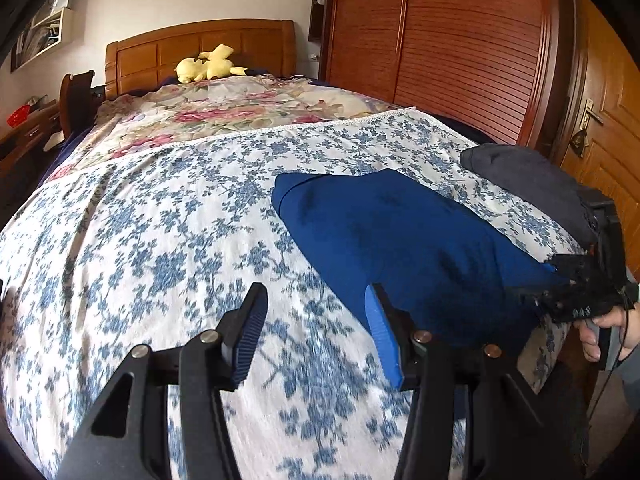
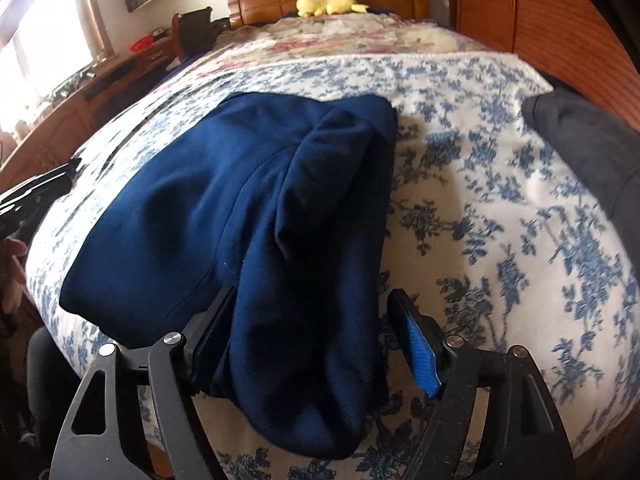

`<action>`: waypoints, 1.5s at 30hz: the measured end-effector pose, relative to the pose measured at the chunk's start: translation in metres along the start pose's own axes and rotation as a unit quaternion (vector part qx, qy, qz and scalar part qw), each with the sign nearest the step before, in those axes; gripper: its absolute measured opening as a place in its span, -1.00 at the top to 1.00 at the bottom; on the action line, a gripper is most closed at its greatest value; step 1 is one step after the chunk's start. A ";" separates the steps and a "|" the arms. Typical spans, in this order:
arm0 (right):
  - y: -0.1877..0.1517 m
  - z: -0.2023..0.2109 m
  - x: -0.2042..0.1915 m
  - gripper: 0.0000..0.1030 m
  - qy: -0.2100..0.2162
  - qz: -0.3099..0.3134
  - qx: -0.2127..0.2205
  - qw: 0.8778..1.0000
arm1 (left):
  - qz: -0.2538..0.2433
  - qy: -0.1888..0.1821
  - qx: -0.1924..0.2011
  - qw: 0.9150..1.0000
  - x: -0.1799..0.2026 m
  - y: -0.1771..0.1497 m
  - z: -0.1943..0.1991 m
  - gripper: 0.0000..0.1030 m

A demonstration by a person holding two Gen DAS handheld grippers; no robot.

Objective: Fold large clothes
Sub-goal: 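Grasp the folded jacket with the right gripper and lift it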

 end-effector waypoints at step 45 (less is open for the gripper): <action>-0.005 -0.012 -0.008 -0.27 0.083 -0.010 0.018 0.996 | 0.028 0.007 -0.116 0.993 -0.023 0.074 -0.215 -0.06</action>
Point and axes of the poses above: each gripper's, at about its wrist camera, not at the fingertips, and z roughly against the way its jaws point, x to its right, y to its top, the point moved 9 cm from there along -z, roughly the way its jaws point, and after that the axes turned 7 degrees about z, right-handed, at the moved point
